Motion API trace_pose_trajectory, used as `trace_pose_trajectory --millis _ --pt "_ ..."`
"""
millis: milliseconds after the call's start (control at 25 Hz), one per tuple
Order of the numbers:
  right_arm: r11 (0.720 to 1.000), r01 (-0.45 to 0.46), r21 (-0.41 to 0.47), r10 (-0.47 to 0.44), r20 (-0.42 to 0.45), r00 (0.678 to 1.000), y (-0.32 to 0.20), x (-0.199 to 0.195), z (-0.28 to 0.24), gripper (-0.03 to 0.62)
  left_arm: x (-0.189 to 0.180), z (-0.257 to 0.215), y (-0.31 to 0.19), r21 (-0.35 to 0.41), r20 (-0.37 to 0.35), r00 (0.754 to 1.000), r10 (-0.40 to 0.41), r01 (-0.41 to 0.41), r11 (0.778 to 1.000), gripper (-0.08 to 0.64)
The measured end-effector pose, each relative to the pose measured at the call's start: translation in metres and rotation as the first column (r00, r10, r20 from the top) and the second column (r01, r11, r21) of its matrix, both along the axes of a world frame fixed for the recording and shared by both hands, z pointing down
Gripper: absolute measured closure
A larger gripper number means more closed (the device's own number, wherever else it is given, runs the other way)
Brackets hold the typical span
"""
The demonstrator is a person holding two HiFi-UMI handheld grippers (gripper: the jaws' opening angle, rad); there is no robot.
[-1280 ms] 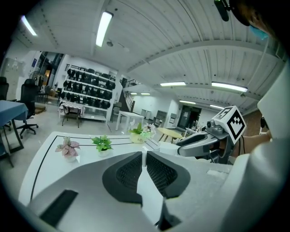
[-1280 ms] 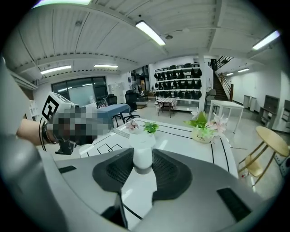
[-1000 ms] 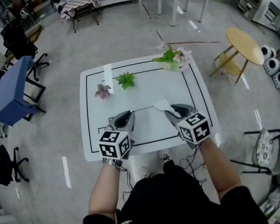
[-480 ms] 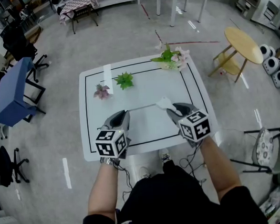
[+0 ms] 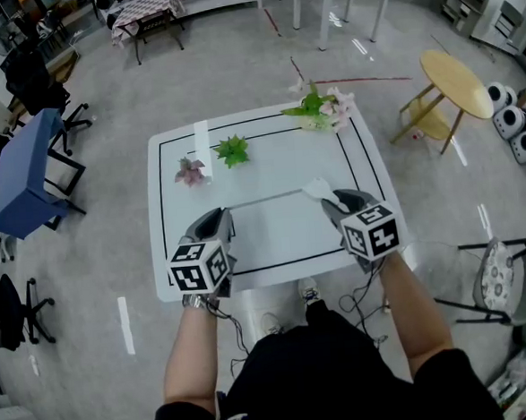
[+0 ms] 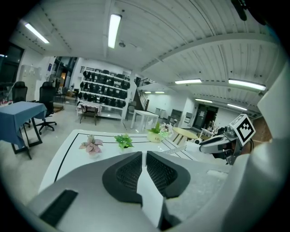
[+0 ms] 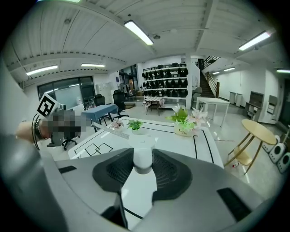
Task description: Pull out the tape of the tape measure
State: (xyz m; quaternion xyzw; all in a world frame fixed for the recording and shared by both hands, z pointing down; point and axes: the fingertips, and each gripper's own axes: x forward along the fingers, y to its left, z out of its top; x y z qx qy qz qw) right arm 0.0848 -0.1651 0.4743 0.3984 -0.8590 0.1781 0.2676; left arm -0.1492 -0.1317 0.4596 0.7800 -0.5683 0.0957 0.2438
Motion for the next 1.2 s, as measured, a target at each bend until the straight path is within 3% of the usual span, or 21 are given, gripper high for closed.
trace_pose_trajectory --millis 120,800,1200 --pt "1.000 -0.010 -0.016 0.010 0.016 1.000 -0.001 0.005 0.001 0.466 -0.006 0.002 0.000 -0.012 -0.023 1.000 -0.016 0.016 1.000 0.526" --pt "0.998 -0.058 -0.022 0.058 0.003 0.998 -0.011 0.030 0.003 0.466 -0.042 0.006 0.001 -0.034 0.011 0.994 -0.108 0.108 0.994 0.526" --pt "0.996 -0.082 -0.030 0.082 -0.007 0.997 -0.019 0.039 0.013 0.466 -0.062 0.018 -0.002 -0.041 0.061 0.987 -0.147 0.149 0.988 0.526"
